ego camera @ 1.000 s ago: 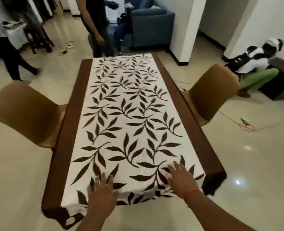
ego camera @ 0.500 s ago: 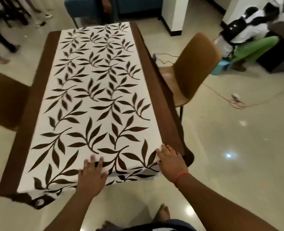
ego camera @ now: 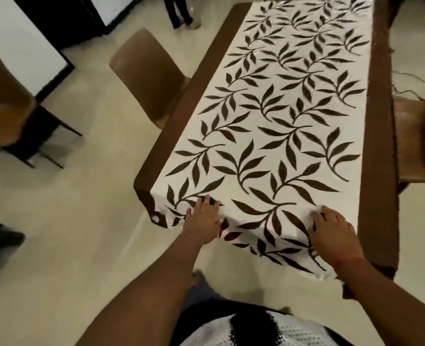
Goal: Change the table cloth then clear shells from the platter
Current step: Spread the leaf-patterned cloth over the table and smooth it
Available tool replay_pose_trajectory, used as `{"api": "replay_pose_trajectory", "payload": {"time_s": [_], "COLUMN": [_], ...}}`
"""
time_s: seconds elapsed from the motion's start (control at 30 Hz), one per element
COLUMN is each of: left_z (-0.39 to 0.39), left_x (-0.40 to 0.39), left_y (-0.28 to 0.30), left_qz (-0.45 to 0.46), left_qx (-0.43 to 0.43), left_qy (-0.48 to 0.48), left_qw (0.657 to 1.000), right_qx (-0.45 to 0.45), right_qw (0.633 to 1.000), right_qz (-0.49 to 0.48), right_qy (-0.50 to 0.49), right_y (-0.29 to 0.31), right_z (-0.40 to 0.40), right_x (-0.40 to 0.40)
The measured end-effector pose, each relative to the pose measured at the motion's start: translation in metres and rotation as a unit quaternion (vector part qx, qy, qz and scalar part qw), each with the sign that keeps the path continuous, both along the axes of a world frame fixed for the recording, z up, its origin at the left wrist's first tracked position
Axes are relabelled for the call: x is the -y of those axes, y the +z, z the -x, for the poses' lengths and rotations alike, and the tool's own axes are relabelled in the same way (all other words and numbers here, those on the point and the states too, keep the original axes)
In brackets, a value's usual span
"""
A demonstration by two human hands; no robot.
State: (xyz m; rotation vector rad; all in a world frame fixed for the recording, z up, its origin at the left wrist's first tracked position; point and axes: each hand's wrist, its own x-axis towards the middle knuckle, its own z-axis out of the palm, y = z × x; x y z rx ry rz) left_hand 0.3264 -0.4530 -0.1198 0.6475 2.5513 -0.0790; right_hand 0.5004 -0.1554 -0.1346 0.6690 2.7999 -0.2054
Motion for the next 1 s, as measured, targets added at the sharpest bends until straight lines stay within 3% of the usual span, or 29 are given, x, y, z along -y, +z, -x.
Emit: {"api": "replay_pose_trajectory", "payload": {"time_s": [0.53, 0.73, 1.0], "left_z": [0.184, 0.186, 0.188], "left_x": [0.199, 0.226, 0.239], "left_y": [-0.034, -0.049, -0.047], "left_qz": [-0.03, -0.056, -0.049], "left_qx": [-0.083, -0.081, -0.077], "left_qy": [-0.036, -0.073, -0.088], "left_qw": [0.995, 0.992, 0.992], "right_qx": [0.03, 0.074, 0.059], "right_qw": [0.999, 0.996, 0.998], "right_qz": [0.031, 0.04, 0.017], "right_qy": [0.026, 0.028, 0.024], "right_y": [0.005, 0.0, 0.007], "right_z": [0.198, 0.226, 0.23], "right_x": [0.222, 0.273, 0.276]}}
